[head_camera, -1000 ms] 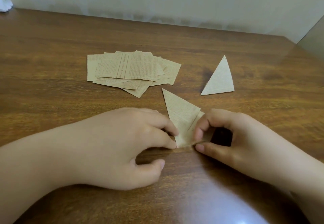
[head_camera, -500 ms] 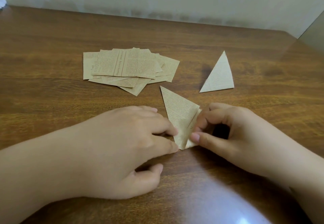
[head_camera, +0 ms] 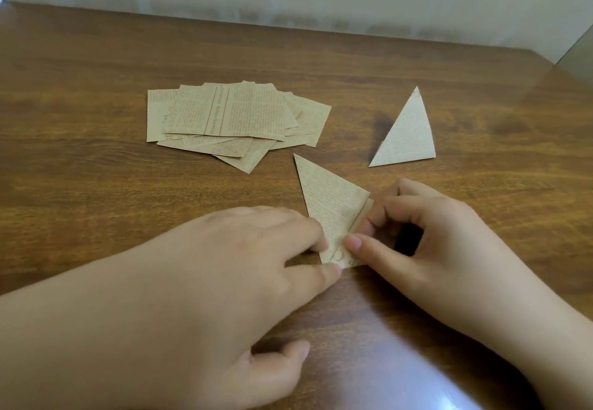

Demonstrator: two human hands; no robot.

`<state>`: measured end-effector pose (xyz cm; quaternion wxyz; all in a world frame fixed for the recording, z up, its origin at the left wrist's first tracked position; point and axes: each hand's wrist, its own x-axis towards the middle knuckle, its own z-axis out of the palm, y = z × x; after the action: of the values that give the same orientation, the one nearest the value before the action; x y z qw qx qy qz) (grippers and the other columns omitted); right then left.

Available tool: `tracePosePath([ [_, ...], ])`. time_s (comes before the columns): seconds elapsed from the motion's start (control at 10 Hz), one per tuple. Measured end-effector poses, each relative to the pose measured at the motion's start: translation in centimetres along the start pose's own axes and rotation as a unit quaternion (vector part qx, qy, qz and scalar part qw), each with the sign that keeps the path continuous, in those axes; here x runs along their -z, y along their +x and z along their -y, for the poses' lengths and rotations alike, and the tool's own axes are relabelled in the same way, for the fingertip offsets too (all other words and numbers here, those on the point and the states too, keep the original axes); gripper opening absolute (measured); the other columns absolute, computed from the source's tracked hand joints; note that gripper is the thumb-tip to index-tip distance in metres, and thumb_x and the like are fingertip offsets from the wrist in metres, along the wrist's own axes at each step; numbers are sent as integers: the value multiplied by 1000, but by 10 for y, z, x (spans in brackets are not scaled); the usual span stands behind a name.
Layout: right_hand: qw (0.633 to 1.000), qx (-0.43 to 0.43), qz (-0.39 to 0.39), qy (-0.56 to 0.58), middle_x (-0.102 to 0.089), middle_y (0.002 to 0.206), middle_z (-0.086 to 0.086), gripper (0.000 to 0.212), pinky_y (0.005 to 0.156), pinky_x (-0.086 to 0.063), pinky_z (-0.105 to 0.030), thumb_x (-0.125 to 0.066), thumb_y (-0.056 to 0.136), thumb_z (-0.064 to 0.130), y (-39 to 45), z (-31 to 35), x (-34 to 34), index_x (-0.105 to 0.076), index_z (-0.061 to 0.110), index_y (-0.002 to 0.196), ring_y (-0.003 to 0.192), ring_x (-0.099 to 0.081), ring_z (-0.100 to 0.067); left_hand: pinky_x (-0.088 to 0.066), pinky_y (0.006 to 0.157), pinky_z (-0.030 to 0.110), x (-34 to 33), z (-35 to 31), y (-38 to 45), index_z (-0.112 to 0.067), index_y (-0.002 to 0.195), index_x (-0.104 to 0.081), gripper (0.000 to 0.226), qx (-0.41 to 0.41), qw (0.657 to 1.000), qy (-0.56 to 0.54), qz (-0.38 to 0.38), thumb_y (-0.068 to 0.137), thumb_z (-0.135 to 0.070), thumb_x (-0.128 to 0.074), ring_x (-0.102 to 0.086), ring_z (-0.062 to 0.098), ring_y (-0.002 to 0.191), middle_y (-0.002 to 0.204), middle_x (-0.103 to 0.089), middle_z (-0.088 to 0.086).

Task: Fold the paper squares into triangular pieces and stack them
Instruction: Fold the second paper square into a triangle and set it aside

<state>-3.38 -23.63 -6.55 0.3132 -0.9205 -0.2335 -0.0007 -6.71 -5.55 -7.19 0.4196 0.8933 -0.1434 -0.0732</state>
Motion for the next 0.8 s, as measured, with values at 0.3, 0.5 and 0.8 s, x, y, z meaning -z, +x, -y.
tracePosePath([
  [0.3, 1000, 7, 5, -3, -54, 79, 11, 13, 73, -38, -9, -70, 73, 41, -3, -7, -1, -63, 31, 67, 83, -53, -5, -31, 64, 2, -2, 8, 6, -14, 72, -62, 72, -27, 1000, -3, -7, 40, -63, -20, -56, 15, 87, 99, -64, 16],
  [0.5, 1000, -9, 8, 11, -53, 84, 13, 15, 74, -37, -7, -66, 69, 44, -2, -3, -1, -62, 31, 63, 86, -54, -4, -28, 74, 1, -3, 11, 7, -39, 73, -46, 52, -12, 999, 34, -10, 38, -65, -17, -53, 6, 100, 108, -62, -4],
  [0.8, 1000, -10, 2, 3, -53, 78, 12, 10, 71, -36, -5, -69, 69, 33, -1, -2, -1, -62, 30, 63, 82, -53, -2, -29, 71, 1, -1, 14, 8, -34, 75, -51, 57, -16, 1000, 5, 2, 38, -66, -22, -55, 7, 99, 107, -64, 0],
])
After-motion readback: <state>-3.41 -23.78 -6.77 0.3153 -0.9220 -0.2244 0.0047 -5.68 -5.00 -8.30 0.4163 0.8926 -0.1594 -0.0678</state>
